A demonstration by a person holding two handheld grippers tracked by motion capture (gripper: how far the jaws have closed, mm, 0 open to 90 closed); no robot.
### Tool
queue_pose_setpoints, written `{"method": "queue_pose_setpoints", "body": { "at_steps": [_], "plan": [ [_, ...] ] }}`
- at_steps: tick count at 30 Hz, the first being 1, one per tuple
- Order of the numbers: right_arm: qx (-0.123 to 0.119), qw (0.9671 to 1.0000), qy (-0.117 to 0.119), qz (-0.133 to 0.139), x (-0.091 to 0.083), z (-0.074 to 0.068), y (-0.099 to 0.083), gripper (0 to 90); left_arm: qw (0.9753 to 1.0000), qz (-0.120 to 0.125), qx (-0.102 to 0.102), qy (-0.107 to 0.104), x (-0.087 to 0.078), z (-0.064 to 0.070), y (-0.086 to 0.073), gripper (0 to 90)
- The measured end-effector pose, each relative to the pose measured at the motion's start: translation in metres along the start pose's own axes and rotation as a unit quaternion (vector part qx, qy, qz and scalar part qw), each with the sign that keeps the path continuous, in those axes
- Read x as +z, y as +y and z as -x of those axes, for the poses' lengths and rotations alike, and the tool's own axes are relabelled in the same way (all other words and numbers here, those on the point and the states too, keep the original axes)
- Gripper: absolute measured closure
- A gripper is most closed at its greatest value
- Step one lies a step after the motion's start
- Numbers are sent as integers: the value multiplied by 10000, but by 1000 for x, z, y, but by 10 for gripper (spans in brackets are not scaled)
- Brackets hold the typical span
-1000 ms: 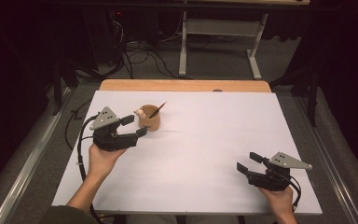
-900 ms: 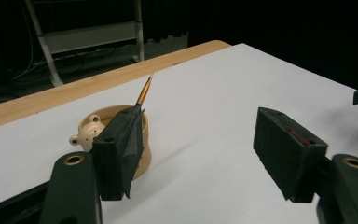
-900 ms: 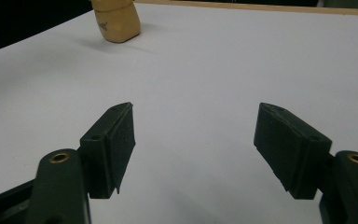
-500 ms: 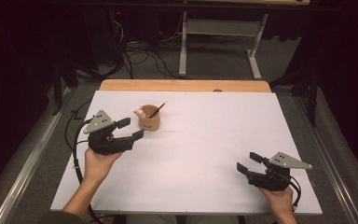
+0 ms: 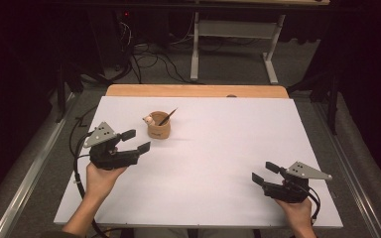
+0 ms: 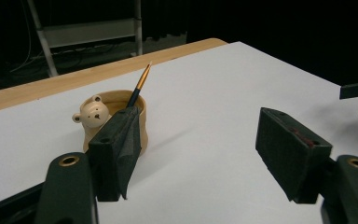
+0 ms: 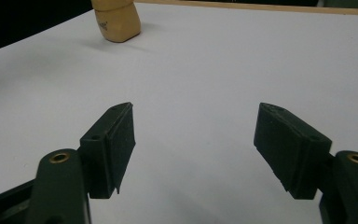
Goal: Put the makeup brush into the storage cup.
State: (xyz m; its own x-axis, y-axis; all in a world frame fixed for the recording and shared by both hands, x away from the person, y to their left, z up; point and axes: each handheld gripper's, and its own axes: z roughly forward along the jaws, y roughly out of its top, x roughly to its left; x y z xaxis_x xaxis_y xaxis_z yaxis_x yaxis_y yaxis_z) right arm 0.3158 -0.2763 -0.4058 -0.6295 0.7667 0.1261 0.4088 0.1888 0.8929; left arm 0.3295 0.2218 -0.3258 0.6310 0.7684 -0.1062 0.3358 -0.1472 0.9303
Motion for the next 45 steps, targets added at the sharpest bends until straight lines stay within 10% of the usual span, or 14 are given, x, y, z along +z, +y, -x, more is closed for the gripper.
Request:
{"method": "queue_pose_setpoints", "body": {
  "at_steps": [45],
  "plan": [
    [21, 10000, 4, -9, 1, -1, 0, 307, 9994, 30, -325, 122, -13, 1, -35, 282]
  ]
}}
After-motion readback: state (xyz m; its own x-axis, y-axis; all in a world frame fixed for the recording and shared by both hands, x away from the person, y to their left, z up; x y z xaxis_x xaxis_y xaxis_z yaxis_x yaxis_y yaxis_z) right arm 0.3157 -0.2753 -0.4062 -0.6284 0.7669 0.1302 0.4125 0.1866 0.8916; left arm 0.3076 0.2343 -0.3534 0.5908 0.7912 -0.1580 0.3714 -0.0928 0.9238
